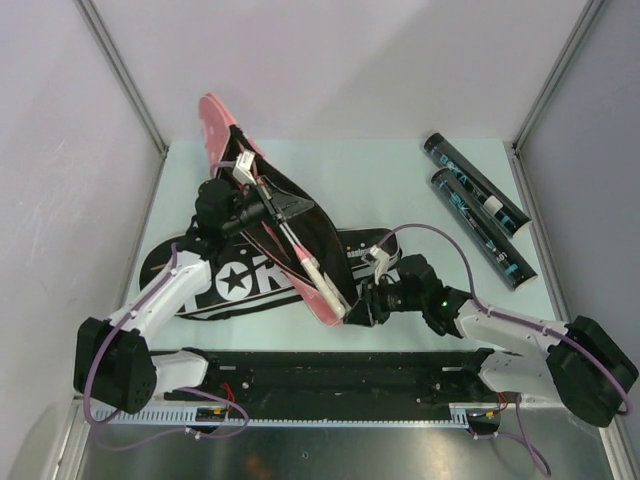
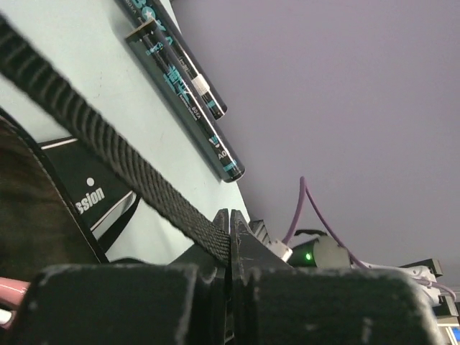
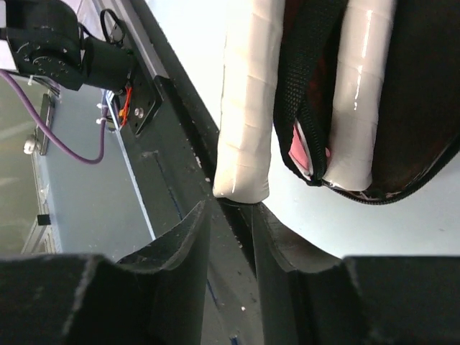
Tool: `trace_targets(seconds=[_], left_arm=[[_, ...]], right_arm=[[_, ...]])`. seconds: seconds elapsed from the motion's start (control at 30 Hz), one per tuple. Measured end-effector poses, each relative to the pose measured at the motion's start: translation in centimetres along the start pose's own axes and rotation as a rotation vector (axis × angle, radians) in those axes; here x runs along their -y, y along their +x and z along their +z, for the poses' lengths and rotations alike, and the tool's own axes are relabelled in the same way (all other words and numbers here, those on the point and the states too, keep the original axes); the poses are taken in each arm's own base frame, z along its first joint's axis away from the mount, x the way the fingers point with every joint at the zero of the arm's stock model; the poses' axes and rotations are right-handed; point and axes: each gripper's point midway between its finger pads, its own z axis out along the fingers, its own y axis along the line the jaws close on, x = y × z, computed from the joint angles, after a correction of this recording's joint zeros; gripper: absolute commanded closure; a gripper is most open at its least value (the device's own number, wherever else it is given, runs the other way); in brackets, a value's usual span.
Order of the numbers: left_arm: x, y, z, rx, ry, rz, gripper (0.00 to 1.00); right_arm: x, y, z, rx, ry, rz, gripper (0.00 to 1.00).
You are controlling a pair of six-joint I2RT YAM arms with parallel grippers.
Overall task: Pack up the badminton gear
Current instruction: Adjust the racket in the racket bag.
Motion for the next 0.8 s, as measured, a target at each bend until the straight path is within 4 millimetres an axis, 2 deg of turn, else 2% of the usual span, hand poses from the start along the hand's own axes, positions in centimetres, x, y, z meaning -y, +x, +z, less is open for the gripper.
trace_targets(seconds=[0.1,0.27,0.3,0.33,0.37,0.6,0.8], left_arm=[[-0.5,0.7,0.7,-0.017,-0.005,-0.005,0.96],[-1.1,3.3,2.1,-0.092,-0.003,-0.022,1.00],[-1.3,3.5,2.3,-0.096,-0.006,-0.023,0.99],[-1.5,3.6,2.4,-0.099,-0.010,-0.027,1.00],[-1.7,3.6,2.5,-0.101,-0.012,-0.028,1.00],[-2.0,4.0,2.9,-0.130,0.006,-0.030,1.00],[-2.8,4.3,3.3,-0.153,0.001,-0.045,1.00]], right_arm=[[-0.8,0.7,1.1,0.007,0.006,-0.007,0.62],[0.4,0.2,2.6,0.056,0.048,0.032,0.36],[0.5,0.4,2.7,0.052,0.048,0.041,0.29],[0.5,0.5,2.7,0.047,0.047,0.042,0.18],[0.5,0.5,2.6,0.046,0.046,0.040,0.15],[1.7,-0.9,0.1,0.083,0.096,-0.014,0.10],[5.2,-3.9,-1.8,0.136,0.186,0.008,0.15]])
